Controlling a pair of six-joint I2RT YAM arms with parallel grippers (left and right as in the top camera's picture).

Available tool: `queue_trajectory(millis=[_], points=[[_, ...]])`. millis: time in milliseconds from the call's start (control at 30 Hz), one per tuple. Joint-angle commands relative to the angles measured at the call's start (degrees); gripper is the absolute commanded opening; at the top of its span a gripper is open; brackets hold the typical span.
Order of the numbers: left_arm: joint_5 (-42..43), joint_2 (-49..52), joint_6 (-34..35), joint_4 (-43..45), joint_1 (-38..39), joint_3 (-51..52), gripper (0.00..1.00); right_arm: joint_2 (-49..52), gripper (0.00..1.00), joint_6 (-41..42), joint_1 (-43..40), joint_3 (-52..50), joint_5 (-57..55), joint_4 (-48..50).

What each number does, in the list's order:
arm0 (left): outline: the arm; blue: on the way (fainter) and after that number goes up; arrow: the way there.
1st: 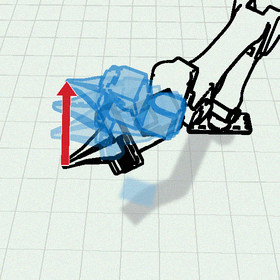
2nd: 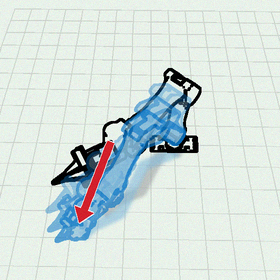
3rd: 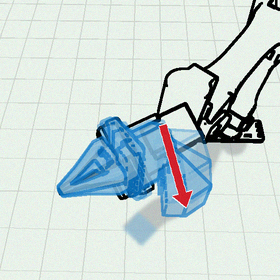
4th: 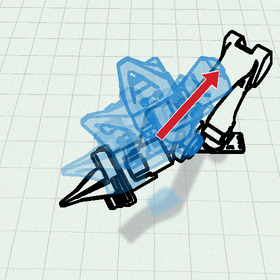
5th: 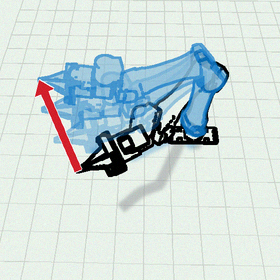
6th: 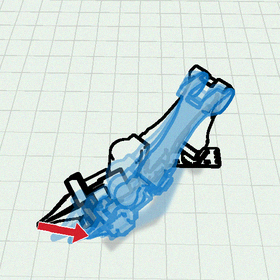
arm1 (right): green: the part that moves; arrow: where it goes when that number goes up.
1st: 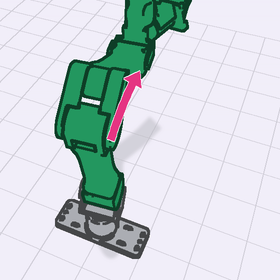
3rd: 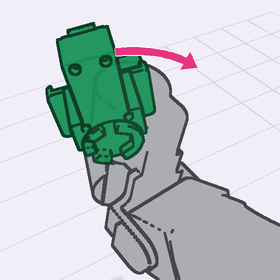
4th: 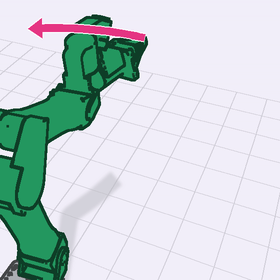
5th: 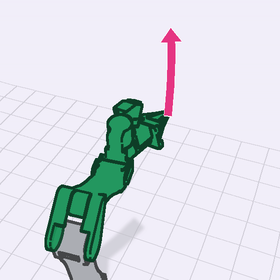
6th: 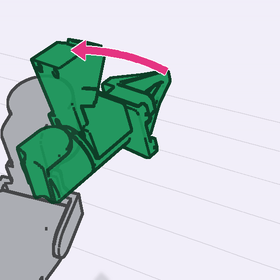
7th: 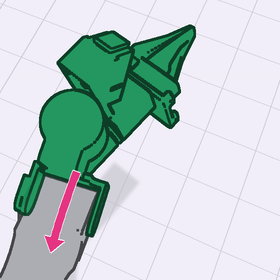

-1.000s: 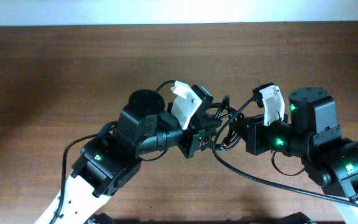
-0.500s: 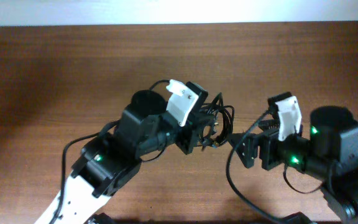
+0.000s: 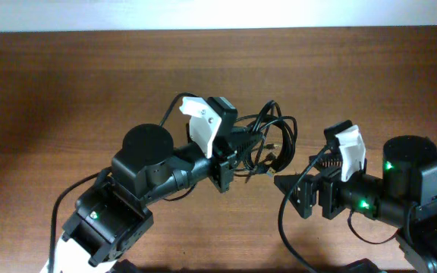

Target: Untangle cables

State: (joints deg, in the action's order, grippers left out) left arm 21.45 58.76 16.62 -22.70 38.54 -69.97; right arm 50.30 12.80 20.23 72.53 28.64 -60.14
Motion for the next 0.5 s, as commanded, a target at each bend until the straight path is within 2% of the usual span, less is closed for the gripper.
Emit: queue_trajectory(millis=[0,133,200,300,367,467], points=[[1.7,-0.5,0.8,1.0,0.0,-0.5,0.00,0.0,0.99,-1.0,0.0,0.9,1.2,0.5],[1.4,1.2,1.0,1.7,0.1,-0.5,0.00,0.1,0.99,-1.0,0.0,0.9,2.8,0.5],[1.5,2.6,3.7,3.0,0.1,-0.5,0.00,0.3,0.99,-1.0,0.0,0.9,2.8,0.3],[5.2,2.9,4.6,3.8,0.1,-0.5,0.00,2.4,0.99,-1.0,0.0,0.9,-0.4,0.3],[9.3,2.7,4.5,3.8,0.1,-0.5,0.00,4.3,1.00,-1.0,0.0,0.9,-6.6,-0.7],[16.0,2.6,-0.5,3.5,0.1,-0.5,0.00,5.0,1.00,-0.5,0.0,0.9,-13.1,1.5]])
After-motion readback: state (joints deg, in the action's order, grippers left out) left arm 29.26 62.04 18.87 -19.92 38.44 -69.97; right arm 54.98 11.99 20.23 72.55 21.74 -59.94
